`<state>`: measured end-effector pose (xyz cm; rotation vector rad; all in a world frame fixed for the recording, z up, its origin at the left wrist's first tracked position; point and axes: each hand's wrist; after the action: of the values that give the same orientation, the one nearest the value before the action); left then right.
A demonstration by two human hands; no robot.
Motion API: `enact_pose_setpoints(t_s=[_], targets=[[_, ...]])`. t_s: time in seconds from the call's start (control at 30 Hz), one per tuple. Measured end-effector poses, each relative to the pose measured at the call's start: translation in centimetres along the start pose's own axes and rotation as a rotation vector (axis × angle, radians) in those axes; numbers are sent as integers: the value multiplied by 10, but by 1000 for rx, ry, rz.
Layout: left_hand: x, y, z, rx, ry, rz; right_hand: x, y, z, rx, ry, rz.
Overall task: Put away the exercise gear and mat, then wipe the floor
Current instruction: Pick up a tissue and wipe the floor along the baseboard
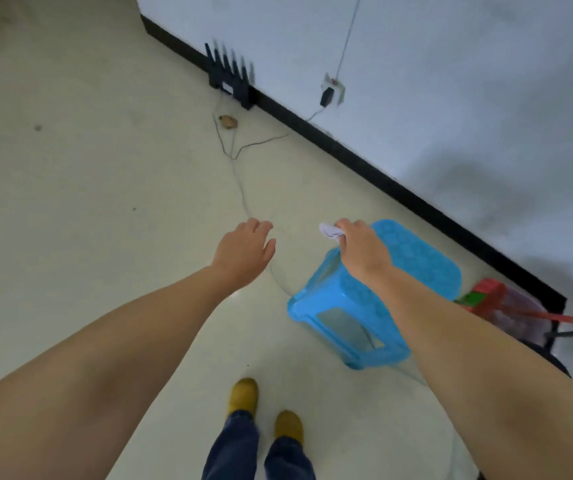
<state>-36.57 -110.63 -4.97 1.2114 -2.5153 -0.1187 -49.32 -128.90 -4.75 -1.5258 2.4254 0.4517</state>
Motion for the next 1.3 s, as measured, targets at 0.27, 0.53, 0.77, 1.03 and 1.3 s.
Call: enact_pose_setpoints(t_s=[0.27, 0.53, 0.77, 1.03, 1.3], targets=[[-102, 123, -83, 181, 79, -456, -134, -2, -34, -43, 133, -440], [-200, 296, -135, 403, 143, -841, -322, 7, -28, -66, 206, -859], [-280, 463, -153, 524, 137, -1129, -511, 82, 17, -125, 205, -1176], [-351, 674, -138, 562, 58, -1437, -704, 218, 94, -217, 150, -1470], [-372, 849, -80, 493, 153, -1867, -828, 400, 193, -388, 174, -1934]])
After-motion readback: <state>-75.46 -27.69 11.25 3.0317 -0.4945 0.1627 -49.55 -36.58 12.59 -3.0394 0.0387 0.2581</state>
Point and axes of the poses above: each hand's wrist, its own y-axis away from the middle knuckle, its own z-axis out of the palm, x = y × z, and after that the axes turned 11 degrees about -z, right-handed
